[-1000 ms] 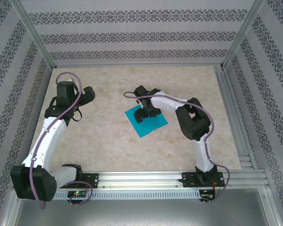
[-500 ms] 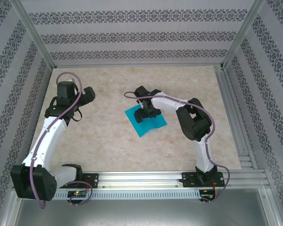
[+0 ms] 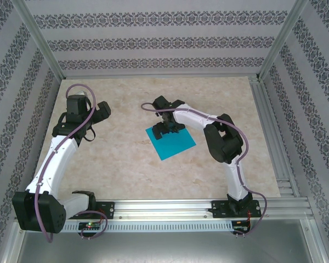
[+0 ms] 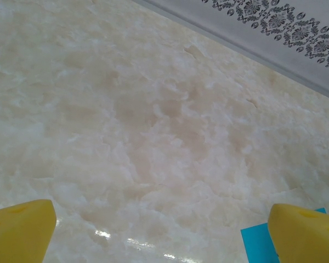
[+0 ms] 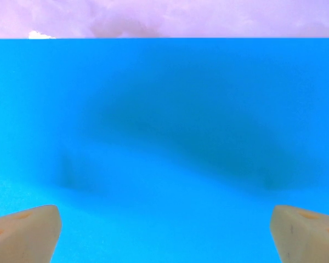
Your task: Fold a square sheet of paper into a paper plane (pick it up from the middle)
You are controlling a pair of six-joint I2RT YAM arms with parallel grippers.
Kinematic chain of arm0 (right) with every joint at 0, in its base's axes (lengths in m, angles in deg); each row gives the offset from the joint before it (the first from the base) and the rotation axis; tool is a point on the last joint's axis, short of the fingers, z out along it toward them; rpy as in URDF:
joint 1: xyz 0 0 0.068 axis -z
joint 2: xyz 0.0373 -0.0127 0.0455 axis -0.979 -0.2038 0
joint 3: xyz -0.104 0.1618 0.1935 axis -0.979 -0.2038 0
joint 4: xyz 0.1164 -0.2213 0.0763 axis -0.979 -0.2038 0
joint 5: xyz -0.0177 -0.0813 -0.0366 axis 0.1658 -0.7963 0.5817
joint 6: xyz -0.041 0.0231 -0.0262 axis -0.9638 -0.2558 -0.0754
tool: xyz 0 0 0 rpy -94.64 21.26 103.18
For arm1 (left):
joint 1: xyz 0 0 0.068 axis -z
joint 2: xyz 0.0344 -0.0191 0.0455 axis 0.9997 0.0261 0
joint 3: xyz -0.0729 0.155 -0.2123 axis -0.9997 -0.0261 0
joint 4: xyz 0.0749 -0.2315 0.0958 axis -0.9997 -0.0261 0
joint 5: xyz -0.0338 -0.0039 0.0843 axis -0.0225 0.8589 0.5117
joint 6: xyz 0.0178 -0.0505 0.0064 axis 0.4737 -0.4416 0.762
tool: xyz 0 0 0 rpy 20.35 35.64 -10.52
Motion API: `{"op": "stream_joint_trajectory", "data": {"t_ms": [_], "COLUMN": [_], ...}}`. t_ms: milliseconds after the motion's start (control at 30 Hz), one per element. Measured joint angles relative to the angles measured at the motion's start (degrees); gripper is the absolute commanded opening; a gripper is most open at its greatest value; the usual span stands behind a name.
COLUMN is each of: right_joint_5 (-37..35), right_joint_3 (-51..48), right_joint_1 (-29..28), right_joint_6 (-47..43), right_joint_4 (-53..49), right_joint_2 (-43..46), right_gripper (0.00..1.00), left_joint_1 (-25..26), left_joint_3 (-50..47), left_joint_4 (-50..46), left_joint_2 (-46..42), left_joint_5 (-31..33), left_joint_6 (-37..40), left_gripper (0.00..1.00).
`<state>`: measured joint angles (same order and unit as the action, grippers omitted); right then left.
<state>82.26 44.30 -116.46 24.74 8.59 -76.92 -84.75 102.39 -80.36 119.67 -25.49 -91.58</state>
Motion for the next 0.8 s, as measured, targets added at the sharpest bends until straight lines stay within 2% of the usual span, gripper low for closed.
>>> {"op": "stream_joint_trajectory", "data": {"t_ms": [200, 567, 633, 800], "right_joint_5": [0.6, 0.5, 0.4, 0.6], "right_joint_3": [0.1, -1.1, -1.4, -3.1], "right_joint_1": [0.3, 0.3, 0.3, 0.3], "right_joint_6": [0.0, 0.5, 0.7, 2.7], "right_joint_4": [0.1, 1.6, 1.9, 3.4], "right_joint_2": [-1.8, -1.4, -1.1, 0.1], "right_gripper": [0.96, 0.85, 0.78, 0.52], "left_joint_1": [0.0, 0.0, 0.0, 0.0], "left_joint_3": [0.0, 0.0, 0.0, 0.0], "left_joint_4": [0.0, 0.0, 0.0, 0.0], "left_joint_2": [0.1, 0.7, 0.7, 0.7], "left_joint_5": [0.0, 0.0, 0.0, -0.2], "left_joint_6": [0.1, 0.2, 0.2, 0.2], "left_gripper": [1.0, 1.0, 1.0, 1.0]}}
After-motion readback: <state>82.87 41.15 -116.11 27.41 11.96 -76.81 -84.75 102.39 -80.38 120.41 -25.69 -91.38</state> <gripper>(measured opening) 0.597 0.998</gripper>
